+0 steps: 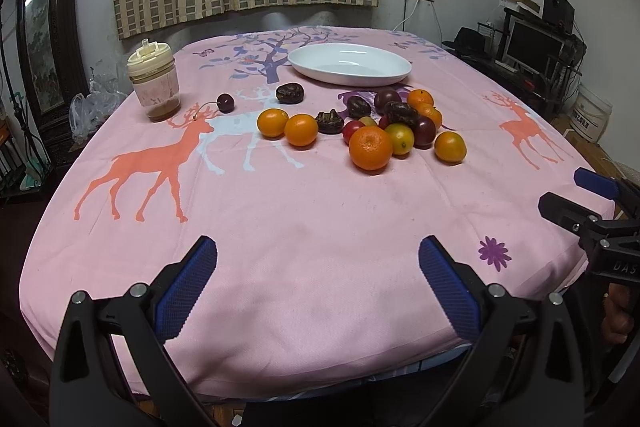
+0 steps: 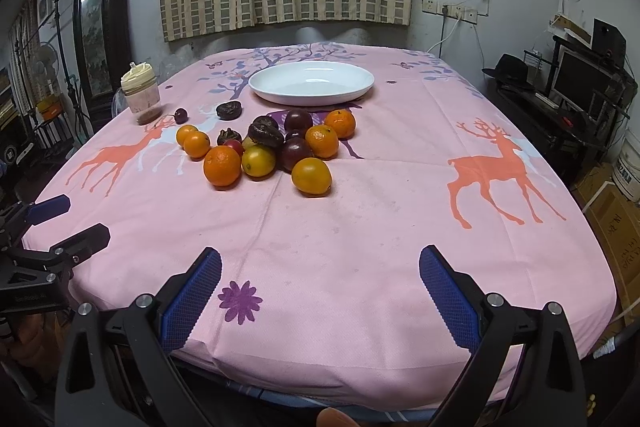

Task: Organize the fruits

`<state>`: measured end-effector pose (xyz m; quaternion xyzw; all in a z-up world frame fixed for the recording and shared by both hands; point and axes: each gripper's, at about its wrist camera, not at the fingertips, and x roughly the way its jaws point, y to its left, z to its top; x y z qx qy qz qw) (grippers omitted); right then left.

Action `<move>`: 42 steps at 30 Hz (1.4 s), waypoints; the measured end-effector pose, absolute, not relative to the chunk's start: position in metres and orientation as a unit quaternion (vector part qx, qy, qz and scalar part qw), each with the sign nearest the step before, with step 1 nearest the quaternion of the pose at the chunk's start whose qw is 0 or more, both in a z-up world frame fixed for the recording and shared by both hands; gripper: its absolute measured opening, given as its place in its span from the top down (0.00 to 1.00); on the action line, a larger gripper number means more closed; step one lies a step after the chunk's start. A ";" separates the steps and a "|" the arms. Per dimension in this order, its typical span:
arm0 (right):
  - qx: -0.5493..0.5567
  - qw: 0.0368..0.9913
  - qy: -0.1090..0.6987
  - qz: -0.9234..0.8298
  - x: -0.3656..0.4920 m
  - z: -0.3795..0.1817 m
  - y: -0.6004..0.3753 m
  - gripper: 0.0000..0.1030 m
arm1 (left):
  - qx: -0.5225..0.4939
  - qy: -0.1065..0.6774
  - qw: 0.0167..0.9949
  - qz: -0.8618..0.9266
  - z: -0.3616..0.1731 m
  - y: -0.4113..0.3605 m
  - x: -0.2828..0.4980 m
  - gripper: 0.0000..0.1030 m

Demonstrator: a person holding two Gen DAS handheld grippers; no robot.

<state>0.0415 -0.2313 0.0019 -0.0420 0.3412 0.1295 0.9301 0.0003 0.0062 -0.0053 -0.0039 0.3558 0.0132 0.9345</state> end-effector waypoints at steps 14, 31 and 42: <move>-0.042 0.930 0.343 0.129 0.040 0.000 -0.230 0.04 | -0.004 0.356 0.934 0.013 -0.005 0.006 0.000 0.04; -0.042 0.929 0.343 0.131 0.041 0.002 -0.230 0.04 | -0.003 0.357 0.934 0.014 -0.006 0.007 -0.001 0.04; -0.043 0.929 0.343 0.133 0.040 0.002 -0.229 0.04 | -0.001 0.358 0.934 0.013 -0.009 0.008 -0.003 0.04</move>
